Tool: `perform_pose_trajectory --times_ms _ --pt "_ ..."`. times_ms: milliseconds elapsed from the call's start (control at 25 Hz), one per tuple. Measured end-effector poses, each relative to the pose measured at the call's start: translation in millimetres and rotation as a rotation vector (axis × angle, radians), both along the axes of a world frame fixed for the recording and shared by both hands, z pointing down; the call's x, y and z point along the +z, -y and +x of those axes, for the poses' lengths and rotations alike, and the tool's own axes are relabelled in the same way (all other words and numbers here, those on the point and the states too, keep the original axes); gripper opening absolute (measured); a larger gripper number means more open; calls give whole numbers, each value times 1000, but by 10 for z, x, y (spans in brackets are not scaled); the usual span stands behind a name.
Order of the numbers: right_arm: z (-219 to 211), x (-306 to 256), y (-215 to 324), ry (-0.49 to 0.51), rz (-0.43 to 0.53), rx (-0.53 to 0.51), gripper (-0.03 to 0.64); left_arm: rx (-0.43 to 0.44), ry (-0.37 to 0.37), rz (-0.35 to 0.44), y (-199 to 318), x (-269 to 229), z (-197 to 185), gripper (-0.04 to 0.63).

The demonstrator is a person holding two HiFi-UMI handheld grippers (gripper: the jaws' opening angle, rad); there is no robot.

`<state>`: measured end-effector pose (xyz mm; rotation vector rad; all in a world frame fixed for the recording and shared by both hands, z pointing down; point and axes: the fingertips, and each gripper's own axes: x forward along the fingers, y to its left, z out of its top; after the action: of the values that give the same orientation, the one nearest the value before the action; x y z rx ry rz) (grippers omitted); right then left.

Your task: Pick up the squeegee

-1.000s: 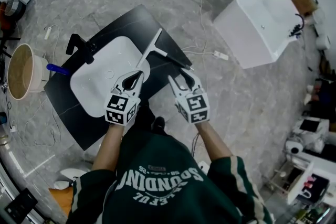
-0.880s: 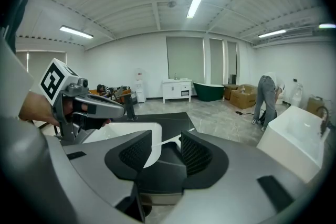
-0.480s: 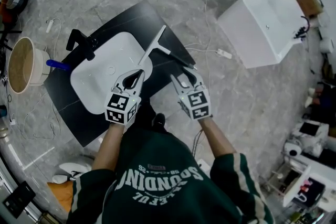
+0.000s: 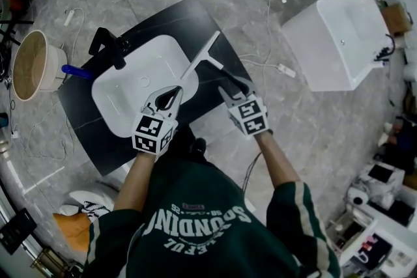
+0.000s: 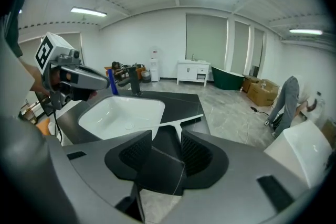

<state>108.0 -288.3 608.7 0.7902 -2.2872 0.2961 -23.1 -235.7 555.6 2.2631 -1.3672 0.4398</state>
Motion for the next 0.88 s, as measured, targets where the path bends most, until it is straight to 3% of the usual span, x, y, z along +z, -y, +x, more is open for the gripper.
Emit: perform_pose_trajectory --times_ms 480,880 --pt "-122 682 399 -160 -104 -120 153 -60 -4 -44 4 168 -228 2" --pt "-155 985 577 -245 -159 -161 152 -93 -5 -68 22 234 -409 2"
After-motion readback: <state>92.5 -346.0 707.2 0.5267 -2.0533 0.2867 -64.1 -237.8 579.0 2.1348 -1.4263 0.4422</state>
